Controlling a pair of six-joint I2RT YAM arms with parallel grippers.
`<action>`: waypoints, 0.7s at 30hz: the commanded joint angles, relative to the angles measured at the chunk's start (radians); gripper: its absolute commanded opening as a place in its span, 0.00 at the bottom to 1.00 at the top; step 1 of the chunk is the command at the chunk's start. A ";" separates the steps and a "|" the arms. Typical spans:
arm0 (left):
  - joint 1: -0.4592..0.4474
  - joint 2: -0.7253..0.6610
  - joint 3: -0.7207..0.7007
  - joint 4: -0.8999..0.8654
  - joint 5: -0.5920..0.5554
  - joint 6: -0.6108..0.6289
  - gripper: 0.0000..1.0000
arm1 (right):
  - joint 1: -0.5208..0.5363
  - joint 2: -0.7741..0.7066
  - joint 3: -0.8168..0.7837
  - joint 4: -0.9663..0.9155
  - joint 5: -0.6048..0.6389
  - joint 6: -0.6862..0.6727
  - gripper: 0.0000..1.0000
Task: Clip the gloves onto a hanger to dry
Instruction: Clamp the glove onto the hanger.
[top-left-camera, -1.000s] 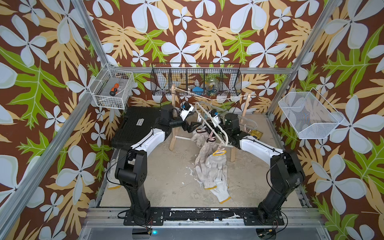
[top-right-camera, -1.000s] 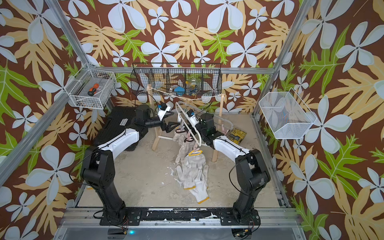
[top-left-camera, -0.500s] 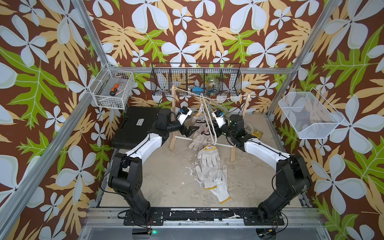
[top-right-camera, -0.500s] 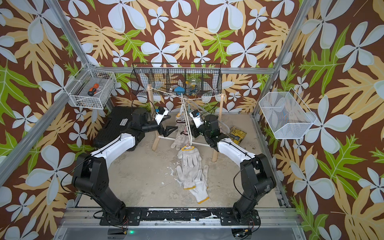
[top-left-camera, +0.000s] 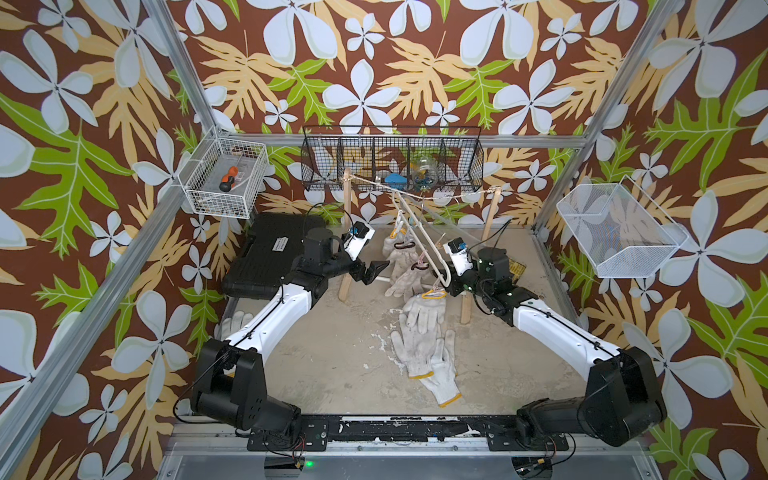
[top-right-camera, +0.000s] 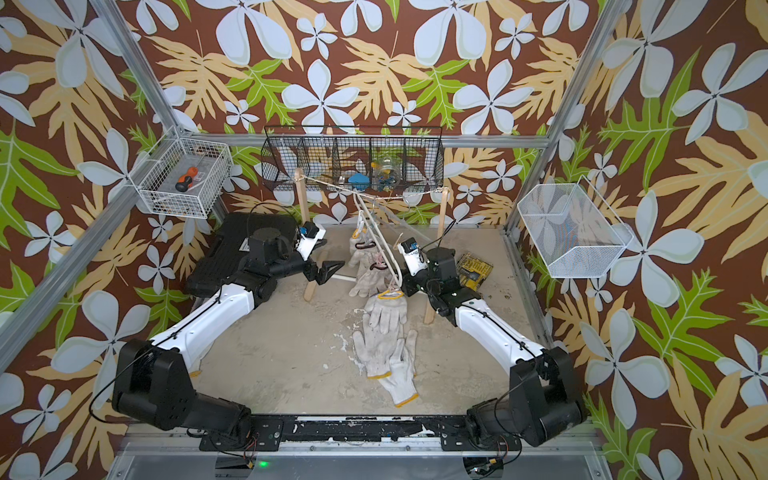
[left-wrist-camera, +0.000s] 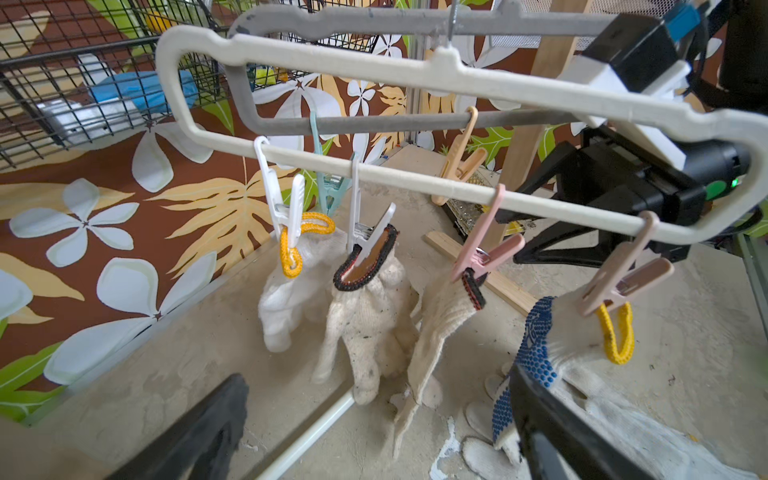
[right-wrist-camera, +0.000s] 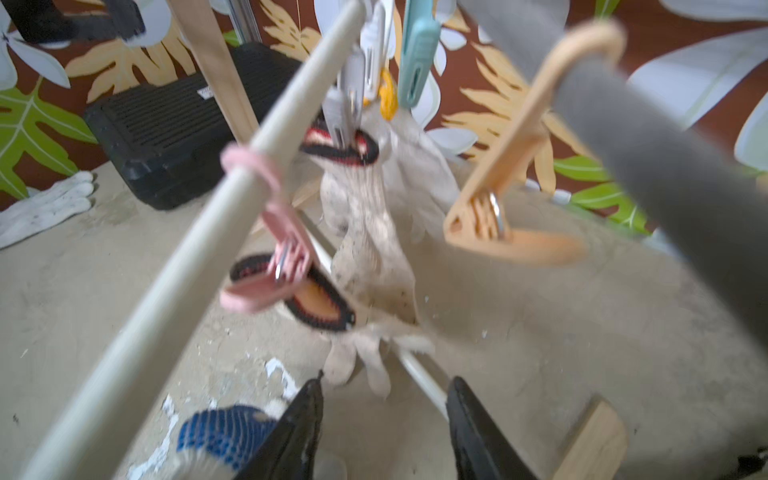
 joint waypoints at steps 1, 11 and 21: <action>0.000 -0.021 -0.016 -0.030 -0.018 -0.003 1.00 | -0.001 -0.047 -0.058 -0.045 -0.031 -0.018 0.49; 0.000 -0.099 -0.105 -0.070 -0.013 0.002 1.00 | 0.000 -0.281 -0.201 -0.268 0.063 -0.037 0.47; -0.004 -0.152 -0.163 -0.076 0.038 0.000 1.00 | 0.094 -0.565 -0.298 -0.481 -0.142 -0.429 0.47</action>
